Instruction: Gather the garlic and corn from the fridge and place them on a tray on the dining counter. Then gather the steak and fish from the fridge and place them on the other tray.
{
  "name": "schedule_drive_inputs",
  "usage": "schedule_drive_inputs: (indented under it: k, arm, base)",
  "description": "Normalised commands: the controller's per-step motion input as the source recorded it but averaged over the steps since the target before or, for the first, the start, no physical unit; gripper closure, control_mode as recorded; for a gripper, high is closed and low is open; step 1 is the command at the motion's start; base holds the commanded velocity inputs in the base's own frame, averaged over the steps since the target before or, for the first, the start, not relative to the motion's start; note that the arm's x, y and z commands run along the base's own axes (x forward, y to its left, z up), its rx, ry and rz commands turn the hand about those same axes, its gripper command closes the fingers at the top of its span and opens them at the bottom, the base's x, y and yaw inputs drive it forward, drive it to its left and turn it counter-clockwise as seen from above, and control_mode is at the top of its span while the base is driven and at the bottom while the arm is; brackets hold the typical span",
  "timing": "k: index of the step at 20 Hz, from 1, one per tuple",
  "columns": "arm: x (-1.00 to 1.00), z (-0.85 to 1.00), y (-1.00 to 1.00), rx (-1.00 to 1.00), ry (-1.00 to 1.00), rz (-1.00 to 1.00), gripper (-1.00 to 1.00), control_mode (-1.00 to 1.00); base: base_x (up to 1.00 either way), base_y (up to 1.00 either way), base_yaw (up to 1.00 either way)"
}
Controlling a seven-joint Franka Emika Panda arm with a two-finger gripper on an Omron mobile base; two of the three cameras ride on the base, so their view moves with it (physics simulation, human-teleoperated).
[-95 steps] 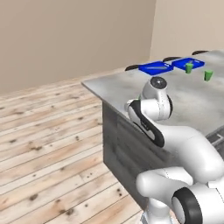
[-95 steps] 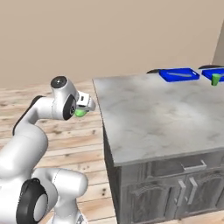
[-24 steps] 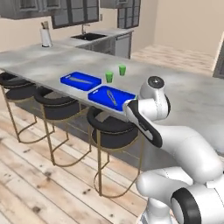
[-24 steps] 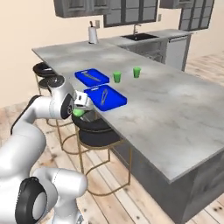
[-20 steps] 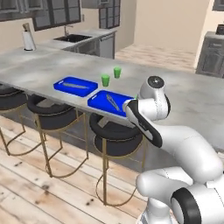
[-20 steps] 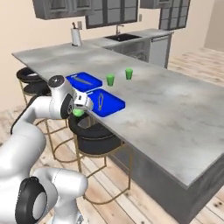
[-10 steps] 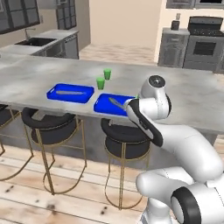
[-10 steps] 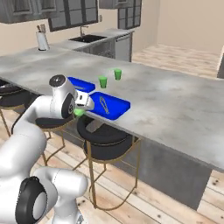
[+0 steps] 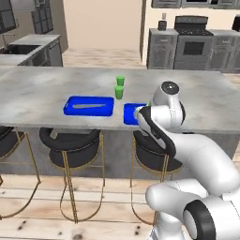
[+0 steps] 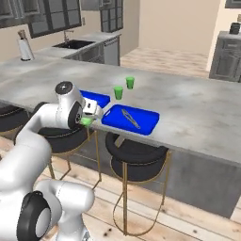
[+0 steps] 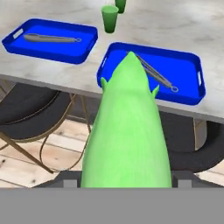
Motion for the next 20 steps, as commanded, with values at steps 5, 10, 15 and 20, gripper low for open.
schedule_drive_inputs:
  k: [5,10,15,20]
  arm:
    - [0.0,0.0,0.0,0.0,0.0,0.0,1.0,1.0]
    - [0.0,0.0,0.0,0.0,0.0,0.0,1.0,1.0]
    - [0.0,0.0,0.0,0.0,0.0,0.0,1.0,1.0]
    - [0.0,0.0,0.0,0.0,0.0,0.0,1.0,1.0]
  base:
    - [0.47,1.0,-0.23]
    - [0.7,0.73,-0.02]
    - [0.56,0.0,0.01]
    - [0.41,0.0,0.03]
